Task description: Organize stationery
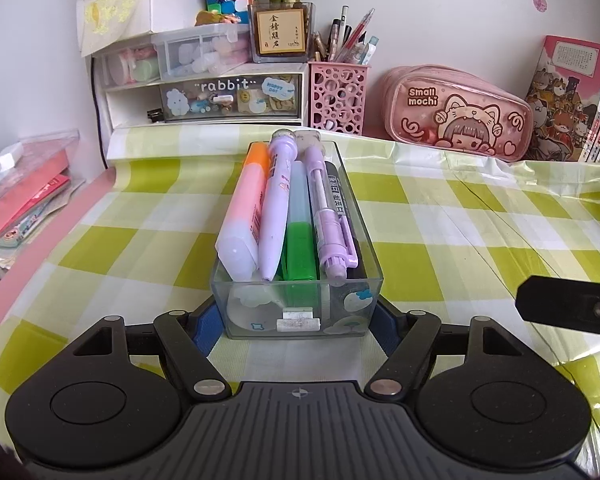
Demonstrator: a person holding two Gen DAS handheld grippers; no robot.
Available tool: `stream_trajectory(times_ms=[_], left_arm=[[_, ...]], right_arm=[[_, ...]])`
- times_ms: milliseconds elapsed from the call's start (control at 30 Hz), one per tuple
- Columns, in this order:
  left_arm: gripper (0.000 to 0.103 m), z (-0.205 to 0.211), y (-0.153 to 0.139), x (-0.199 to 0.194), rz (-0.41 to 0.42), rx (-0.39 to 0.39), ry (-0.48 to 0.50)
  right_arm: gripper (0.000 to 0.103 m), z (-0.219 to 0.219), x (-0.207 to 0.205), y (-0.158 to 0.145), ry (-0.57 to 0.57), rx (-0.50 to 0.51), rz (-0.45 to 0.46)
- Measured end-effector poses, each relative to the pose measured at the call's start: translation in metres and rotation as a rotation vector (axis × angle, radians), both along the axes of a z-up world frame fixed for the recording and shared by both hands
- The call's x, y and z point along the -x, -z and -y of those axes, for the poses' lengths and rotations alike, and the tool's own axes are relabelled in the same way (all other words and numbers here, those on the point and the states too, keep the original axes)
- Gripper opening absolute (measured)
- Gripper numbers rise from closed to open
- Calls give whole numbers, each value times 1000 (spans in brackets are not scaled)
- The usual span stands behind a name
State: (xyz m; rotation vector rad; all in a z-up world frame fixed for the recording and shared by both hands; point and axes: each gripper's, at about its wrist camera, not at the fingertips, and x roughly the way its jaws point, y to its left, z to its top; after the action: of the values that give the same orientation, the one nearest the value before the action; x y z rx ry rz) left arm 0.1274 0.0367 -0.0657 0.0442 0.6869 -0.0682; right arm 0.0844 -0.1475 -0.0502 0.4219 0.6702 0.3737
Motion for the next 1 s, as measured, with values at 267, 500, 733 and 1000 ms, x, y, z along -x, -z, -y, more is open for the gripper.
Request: stream_trajectory(times_ms=[267, 500, 733, 1000], left_arm=[[72, 2, 0, -7, -9, 1, -4], [72, 1, 0, -6, -6, 0, 0], [87, -1, -11, 22, 38, -10, 21], [98, -5, -36, 81, 94, -38, -30]], right_arm=[[32, 2, 7, -5, 2, 9, 21], [33, -1, 13, -6, -7, 13, 22], [53, -9, 29, -19, -55, 6, 65], [77, -14, 50, -44, -131, 57, 124]])
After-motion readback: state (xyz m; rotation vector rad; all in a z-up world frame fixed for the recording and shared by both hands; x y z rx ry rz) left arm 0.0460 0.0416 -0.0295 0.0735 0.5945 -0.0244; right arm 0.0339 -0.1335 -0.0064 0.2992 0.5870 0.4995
